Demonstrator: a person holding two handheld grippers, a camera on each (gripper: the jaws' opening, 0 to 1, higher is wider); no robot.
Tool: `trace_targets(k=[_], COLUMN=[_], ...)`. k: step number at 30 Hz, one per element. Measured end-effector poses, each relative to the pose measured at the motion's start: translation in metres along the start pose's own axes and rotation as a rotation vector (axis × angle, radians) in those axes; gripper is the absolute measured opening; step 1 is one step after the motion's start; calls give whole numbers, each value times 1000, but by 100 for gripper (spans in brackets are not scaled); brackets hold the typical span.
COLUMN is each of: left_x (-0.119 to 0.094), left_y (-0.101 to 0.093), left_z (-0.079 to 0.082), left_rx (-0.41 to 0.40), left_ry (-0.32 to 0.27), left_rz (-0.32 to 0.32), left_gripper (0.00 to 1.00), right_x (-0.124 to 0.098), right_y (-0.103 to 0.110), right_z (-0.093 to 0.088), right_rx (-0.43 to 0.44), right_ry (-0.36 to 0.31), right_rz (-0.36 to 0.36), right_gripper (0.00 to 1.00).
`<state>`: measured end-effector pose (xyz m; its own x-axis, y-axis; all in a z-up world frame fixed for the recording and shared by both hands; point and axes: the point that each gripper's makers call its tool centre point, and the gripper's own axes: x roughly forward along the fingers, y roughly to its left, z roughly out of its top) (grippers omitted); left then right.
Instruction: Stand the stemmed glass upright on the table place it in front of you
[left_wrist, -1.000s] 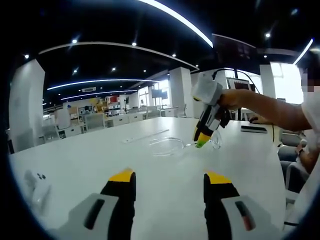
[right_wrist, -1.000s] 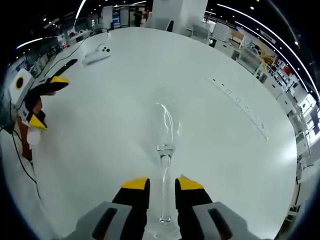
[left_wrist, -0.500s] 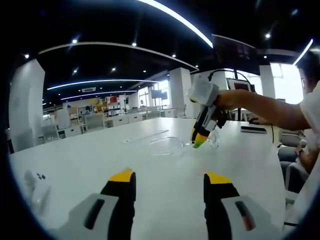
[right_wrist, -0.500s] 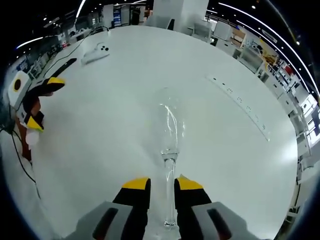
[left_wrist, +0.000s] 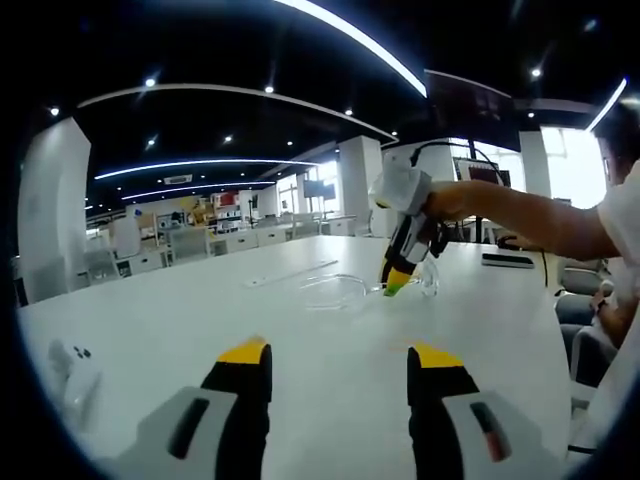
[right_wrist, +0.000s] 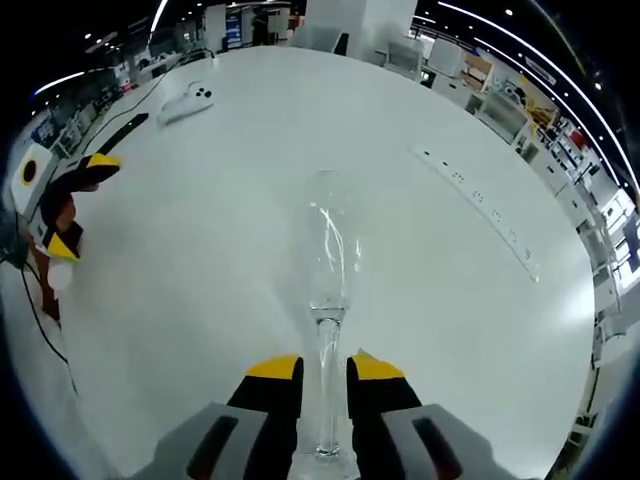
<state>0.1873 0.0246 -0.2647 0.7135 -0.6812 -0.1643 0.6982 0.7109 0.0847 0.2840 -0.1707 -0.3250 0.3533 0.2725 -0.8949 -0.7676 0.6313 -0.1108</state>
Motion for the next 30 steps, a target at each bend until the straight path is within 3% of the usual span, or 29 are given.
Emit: trace_targets(k=[30], left_x=[1], left_y=[0], left_z=[0], left_rx=[-2], left_ry=[-2], left_rz=[0], left_gripper=[55], right_x=[10], right_y=[-5], right_z=[0], right_rx=[-26], right_ry=[60], right_rz=[5], right_gripper=[20])
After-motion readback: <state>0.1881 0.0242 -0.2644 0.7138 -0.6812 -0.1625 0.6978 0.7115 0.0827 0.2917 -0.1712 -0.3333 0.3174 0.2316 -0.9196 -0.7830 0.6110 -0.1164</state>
